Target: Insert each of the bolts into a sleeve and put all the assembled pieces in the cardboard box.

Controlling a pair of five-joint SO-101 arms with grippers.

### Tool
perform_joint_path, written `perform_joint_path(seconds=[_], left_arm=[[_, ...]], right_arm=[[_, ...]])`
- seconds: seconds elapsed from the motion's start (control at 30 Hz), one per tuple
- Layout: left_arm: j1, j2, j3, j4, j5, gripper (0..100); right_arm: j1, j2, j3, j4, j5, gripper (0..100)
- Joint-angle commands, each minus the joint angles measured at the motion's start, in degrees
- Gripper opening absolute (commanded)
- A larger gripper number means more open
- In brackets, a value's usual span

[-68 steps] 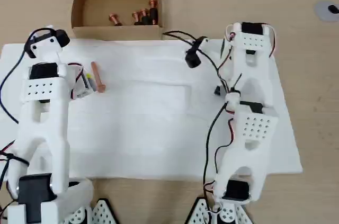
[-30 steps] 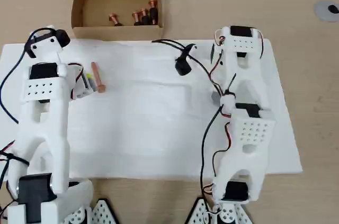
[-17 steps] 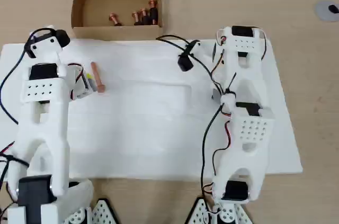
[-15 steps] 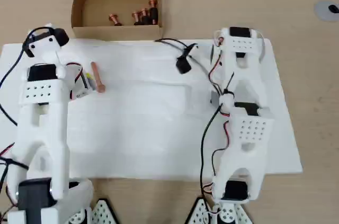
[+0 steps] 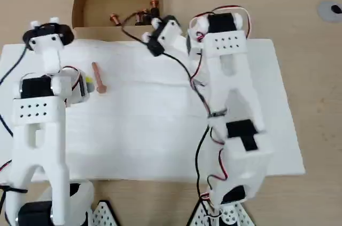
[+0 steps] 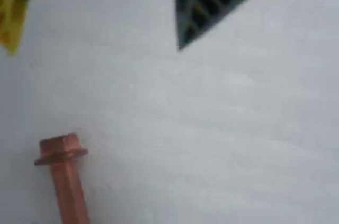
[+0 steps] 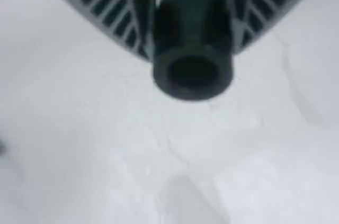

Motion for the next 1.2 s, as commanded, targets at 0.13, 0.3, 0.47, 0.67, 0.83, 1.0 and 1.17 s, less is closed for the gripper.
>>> perform_joint_path(seconds=[0.13,0.3,0.47,0.67,0.83,1.0,1.17], left_arm=[[1.23,-1.63,7.56,-12.84,-18.37,21],[3.96,-1.54,9.85,-18.55,-2.46,21],[3.87,-1.54,10.46,-18.73,14.51,21],[3.96,-1.27,11.25,-18.64,20.92,21],[3.78,6.81,9.14,-18.29,21.19,21],[3.60,21.76,0.26,-15.12,21.10,21],[3.60,32.40,-9.49,-10.11,21.10,21]], right_arm=[[-4.70,-9.63,1.80,0.88,-1.85,0.9],[-4.53,-10.95,4.70,0.79,-1.85,0.9],[-4.53,-11.21,4.70,0.79,-1.76,0.9],[-4.53,-11.21,4.79,0.79,-1.85,1.0],[-4.62,-11.21,4.79,0.79,-1.85,1.0],[-4.62,-11.21,4.88,0.88,-1.93,1.0],[-4.62,-11.21,4.88,0.88,-1.93,1.0]])
